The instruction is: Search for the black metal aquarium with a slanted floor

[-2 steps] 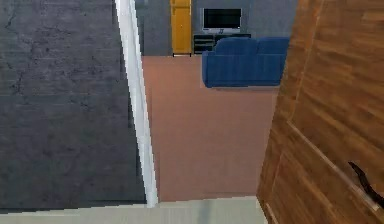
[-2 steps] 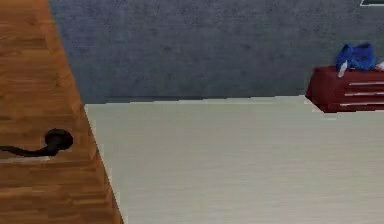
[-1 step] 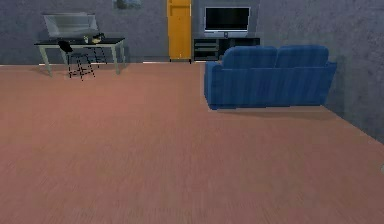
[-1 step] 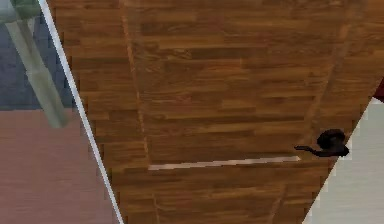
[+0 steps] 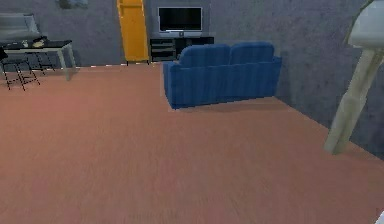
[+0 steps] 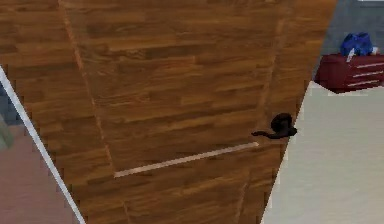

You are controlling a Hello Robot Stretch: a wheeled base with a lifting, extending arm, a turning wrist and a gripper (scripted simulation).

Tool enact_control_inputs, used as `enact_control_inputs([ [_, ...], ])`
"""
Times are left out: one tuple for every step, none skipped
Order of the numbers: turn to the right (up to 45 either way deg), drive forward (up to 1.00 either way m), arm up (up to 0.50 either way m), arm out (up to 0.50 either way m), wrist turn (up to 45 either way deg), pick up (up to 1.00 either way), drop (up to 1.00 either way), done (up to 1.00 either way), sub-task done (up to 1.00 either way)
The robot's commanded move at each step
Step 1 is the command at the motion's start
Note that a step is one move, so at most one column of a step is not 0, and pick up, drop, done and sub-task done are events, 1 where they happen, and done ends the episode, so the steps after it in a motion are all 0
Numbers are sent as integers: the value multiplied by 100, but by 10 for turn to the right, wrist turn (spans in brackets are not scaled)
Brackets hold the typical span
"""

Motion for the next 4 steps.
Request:
enact_control_inputs([
  [0,15,0,0,0,0,0,0,0],
  [-150,0,0,0,0,0,0,0,0],
  [0,30,0,0,0,0,0,0,0],
  [-210,0,0,0,0,0,0,0,0],
])
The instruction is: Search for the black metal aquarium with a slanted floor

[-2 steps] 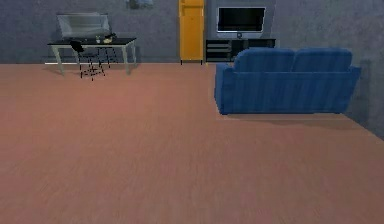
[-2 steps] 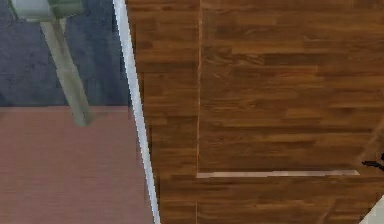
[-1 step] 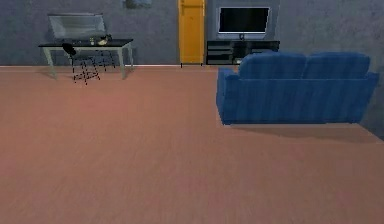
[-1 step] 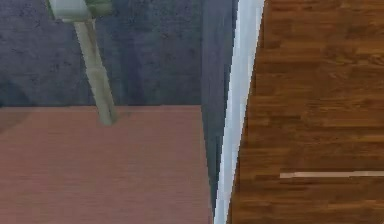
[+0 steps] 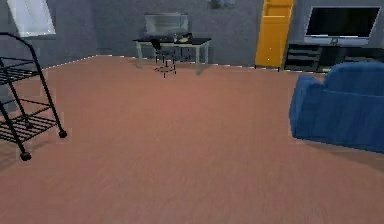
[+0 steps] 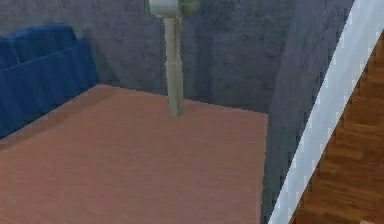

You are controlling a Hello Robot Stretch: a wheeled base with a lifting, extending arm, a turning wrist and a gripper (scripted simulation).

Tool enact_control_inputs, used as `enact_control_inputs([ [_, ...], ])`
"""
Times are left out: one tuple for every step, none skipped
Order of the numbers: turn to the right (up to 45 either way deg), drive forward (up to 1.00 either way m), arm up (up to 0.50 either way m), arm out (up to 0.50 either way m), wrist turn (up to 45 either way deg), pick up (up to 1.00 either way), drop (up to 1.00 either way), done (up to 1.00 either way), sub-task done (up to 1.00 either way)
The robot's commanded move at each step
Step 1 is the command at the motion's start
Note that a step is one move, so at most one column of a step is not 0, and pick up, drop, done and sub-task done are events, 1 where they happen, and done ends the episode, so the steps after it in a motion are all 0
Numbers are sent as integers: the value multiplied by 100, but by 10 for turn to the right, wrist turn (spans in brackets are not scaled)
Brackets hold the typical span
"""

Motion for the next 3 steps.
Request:
enact_control_inputs([
  [0,100,0,0,0,0,0,0,0],
  [0,100,0,0,0,0,0,0,0],
  [0,100,0,0,0,0,0,0,0],
])
